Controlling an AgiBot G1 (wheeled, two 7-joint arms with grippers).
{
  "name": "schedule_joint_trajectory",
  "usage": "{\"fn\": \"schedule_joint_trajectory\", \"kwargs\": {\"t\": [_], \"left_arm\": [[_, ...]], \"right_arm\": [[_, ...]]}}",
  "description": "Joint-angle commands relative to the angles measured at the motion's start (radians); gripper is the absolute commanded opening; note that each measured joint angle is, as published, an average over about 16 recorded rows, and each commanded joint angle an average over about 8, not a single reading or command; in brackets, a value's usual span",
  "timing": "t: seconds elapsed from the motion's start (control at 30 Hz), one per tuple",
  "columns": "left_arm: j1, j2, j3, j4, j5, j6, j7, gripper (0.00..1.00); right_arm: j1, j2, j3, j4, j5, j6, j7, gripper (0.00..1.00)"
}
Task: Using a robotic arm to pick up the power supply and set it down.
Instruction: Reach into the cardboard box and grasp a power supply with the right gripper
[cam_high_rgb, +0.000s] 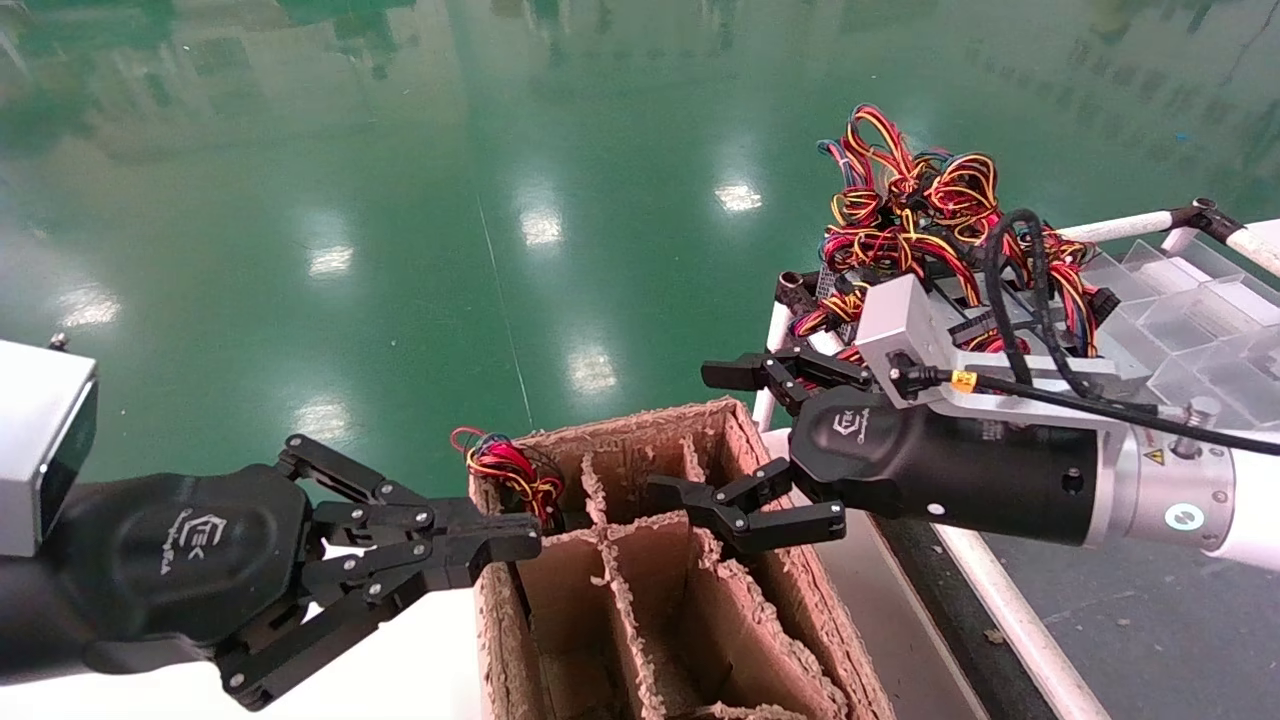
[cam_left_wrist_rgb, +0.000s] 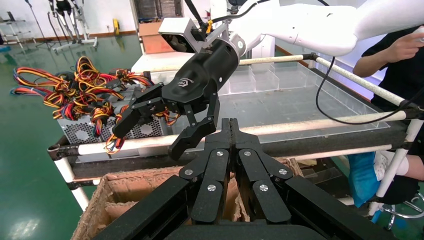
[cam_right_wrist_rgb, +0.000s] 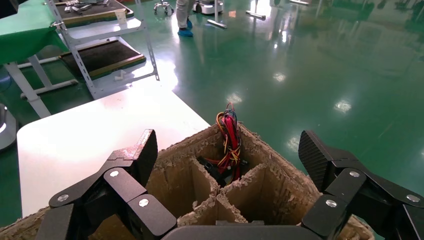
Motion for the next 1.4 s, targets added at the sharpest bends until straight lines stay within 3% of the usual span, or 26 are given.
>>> {"fn": "schedule_joint_trajectory", "kwargs": {"t": [0.03, 0.23, 0.77, 1.4], "left_arm": [[0.000, 0.000, 0.000, 0.000, 0.000, 0.000, 0.000, 1.00], [0.000, 0.000, 0.000, 0.000, 0.000, 0.000, 0.000, 1.00], [0.000, 0.000, 0.001, 0.001, 0.000, 0.000, 0.001, 1.00], [0.000, 0.000, 0.000, 0.000, 0.000, 0.000, 0.000, 1.00]], "right_arm": [[0.002, 0.001, -0.001, -0.002, -0.001, -0.004, -0.001, 1.00], [-0.003, -0.018, -0.008, -0.010, -0.018, 0.026, 0.005, 1.00], [0.037, -0.224, -0.093, -0.145, -0.164, 0.205, 0.025, 1.00], [0.061, -0.314, -0.134, -0.225, -0.212, 0.227, 0.002, 1.00]]}}
